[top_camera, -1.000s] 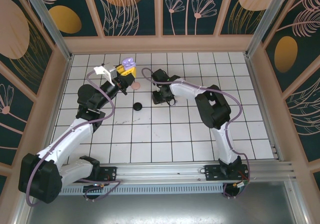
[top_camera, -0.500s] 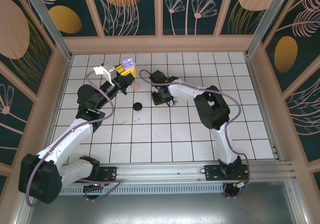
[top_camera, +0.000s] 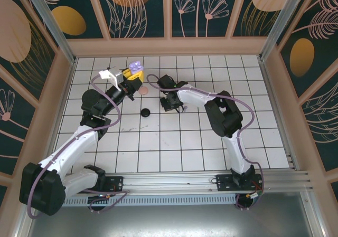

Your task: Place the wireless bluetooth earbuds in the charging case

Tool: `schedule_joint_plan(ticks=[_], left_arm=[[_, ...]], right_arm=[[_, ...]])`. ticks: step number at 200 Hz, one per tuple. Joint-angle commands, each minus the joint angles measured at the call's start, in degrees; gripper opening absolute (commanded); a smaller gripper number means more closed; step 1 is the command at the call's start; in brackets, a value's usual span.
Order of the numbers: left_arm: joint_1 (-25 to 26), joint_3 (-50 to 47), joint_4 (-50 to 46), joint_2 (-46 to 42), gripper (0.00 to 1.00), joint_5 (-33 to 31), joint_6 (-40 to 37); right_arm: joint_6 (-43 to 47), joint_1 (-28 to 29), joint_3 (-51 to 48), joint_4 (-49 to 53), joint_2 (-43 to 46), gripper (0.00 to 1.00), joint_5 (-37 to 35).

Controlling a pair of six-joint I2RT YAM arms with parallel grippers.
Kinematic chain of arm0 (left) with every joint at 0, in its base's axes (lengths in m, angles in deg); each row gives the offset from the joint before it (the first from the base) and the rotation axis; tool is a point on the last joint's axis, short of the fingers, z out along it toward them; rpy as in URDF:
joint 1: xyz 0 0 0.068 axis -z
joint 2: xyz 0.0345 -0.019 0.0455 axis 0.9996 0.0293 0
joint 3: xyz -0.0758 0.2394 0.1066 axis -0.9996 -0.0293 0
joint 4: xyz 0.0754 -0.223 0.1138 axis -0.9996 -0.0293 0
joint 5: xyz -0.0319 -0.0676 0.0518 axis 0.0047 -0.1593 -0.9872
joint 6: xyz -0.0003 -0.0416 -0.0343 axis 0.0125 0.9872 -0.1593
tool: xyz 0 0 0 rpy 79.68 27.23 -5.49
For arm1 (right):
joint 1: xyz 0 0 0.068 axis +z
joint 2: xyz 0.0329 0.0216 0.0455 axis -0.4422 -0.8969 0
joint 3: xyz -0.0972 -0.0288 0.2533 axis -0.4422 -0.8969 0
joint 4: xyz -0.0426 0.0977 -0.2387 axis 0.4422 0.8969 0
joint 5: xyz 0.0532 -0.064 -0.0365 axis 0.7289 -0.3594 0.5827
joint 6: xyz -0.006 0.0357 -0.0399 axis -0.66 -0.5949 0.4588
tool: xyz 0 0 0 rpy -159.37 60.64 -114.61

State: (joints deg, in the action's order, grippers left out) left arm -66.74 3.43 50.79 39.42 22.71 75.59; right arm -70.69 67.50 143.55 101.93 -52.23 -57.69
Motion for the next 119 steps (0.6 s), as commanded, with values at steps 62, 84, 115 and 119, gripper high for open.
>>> schedule_joint_plan(ticks=[62,84,115,119], left_arm=[[0.0,-4.6,5.0,-2.9,0.00,3.4,-11.2],[-0.1,-6.4,7.6,-3.4,0.00,4.5,-14.7],[0.0,-6.7,10.1,-1.9,0.00,7.2,-16.8],[0.0,-6.8,10.5,-1.5,0.00,7.4,-16.8]], right_arm=[[-1.3,0.4,-2.2,-3.2,13.0,0.14,-3.3],[-0.8,0.2,-2.0,-3.9,18.5,0.13,-4.3],[0.8,0.1,-1.2,-6.0,26.7,0.13,-4.7],[0.9,0.1,-1.1,-6.4,27.7,0.13,-4.8]])
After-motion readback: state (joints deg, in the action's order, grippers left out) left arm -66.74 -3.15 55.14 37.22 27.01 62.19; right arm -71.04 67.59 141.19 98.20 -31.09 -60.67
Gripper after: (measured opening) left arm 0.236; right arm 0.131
